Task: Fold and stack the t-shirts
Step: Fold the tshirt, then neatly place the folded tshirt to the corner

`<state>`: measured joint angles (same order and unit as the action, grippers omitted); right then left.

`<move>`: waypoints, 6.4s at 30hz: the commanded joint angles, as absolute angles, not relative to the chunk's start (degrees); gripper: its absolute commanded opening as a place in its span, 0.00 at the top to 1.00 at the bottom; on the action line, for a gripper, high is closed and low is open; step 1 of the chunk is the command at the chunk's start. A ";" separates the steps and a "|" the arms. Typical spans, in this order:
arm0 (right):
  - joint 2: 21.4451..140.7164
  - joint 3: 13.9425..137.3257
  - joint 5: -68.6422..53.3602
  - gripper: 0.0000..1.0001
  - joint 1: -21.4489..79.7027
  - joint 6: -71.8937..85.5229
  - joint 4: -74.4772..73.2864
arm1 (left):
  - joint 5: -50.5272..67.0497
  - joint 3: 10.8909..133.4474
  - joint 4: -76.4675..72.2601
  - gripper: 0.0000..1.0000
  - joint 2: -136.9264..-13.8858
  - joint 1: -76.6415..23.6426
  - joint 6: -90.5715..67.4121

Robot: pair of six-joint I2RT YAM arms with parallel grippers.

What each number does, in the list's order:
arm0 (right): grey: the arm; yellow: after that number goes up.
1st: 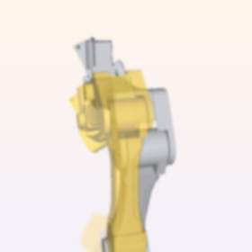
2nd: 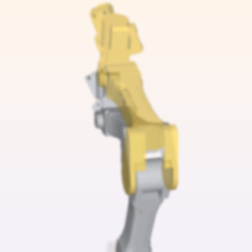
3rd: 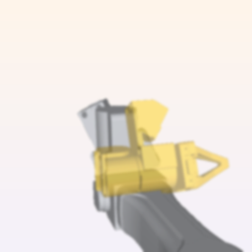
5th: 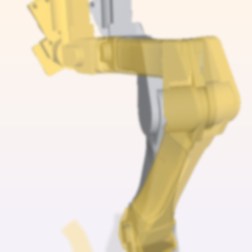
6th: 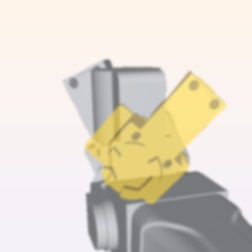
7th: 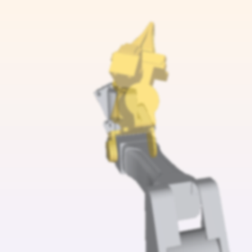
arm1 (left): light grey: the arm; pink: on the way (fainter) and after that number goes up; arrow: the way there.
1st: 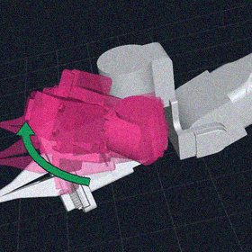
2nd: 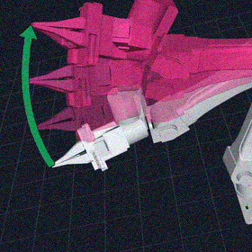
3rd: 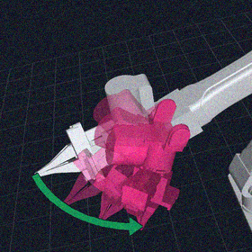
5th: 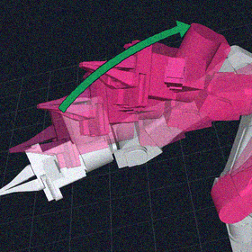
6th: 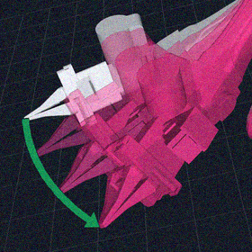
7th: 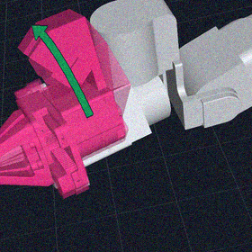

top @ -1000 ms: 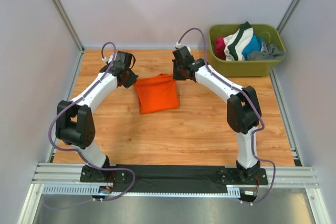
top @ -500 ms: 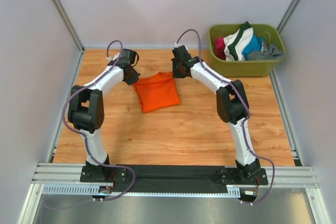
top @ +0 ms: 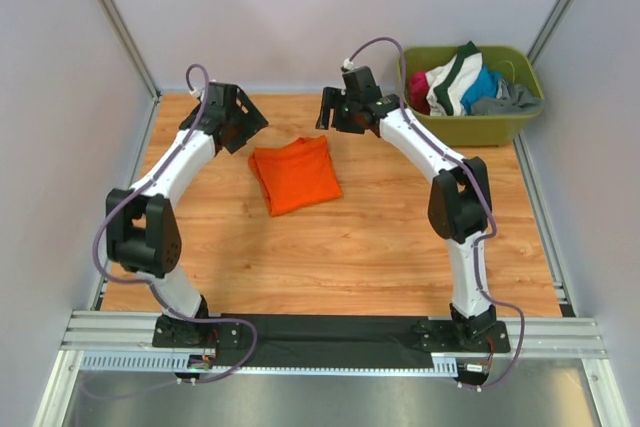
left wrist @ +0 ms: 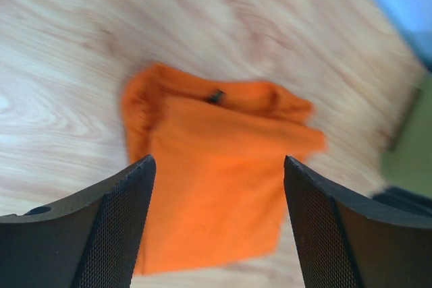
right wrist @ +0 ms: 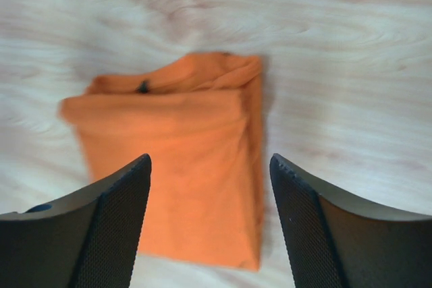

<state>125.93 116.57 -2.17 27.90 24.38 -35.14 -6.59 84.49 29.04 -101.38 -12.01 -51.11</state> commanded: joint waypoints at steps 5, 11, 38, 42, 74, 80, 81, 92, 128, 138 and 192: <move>119.60 104.33 -20.99 0.00 26.19 43.83 -15.75 | 10.10 71.29 7.75 0.18 -91.31 -14.76 -52.28; 126.55 107.14 -23.03 0.00 25.84 47.02 -15.03 | 7.74 70.13 5.63 0.21 -97.72 -14.59 -55.37; 138.78 120.76 -25.84 0.02 23.82 39.82 -14.39 | 4.22 81.46 9.84 0.28 -116.62 -8.17 -54.32; 131.61 120.33 -21.73 0.02 23.82 32.54 -20.64 | 6.67 83.59 11.08 0.28 -114.09 -8.17 -49.24; 86.22 77.96 1.14 0.00 19.51 24.35 -36.12 | 19.86 98.16 -2.37 0.38 -127.08 -21.09 -47.81; 85.78 78.49 0.88 0.00 19.34 24.08 -37.26 | 18.02 104.40 -0.36 0.38 -132.71 -20.83 -48.16; 85.78 78.05 0.88 0.00 19.51 23.91 -37.09 | 17.50 105.02 1.39 0.38 -133.24 -20.83 -47.99; 86.49 79.80 0.88 0.00 19.51 23.20 -38.50 | 13.90 102.48 3.78 0.39 -135.09 -20.83 -45.27; 50.81 53.37 -3.42 0.00 19.51 26.19 -30.15 | 5.89 51.96 30.52 0.06 -62.05 -20.39 -41.64; 50.98 50.89 -4.57 0.00 19.42 28.48 -31.38 | 2.37 46.14 18.20 0.34 -75.31 -17.49 -44.74; 78.74 71.01 4.83 0.00 19.42 23.91 -29.35 | 2.91 103.96 32.61 1.00 -127.25 11.77 -30.75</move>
<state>76.42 67.55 2.50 19.53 24.53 -32.27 3.99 98.94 30.63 -125.12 9.69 -30.57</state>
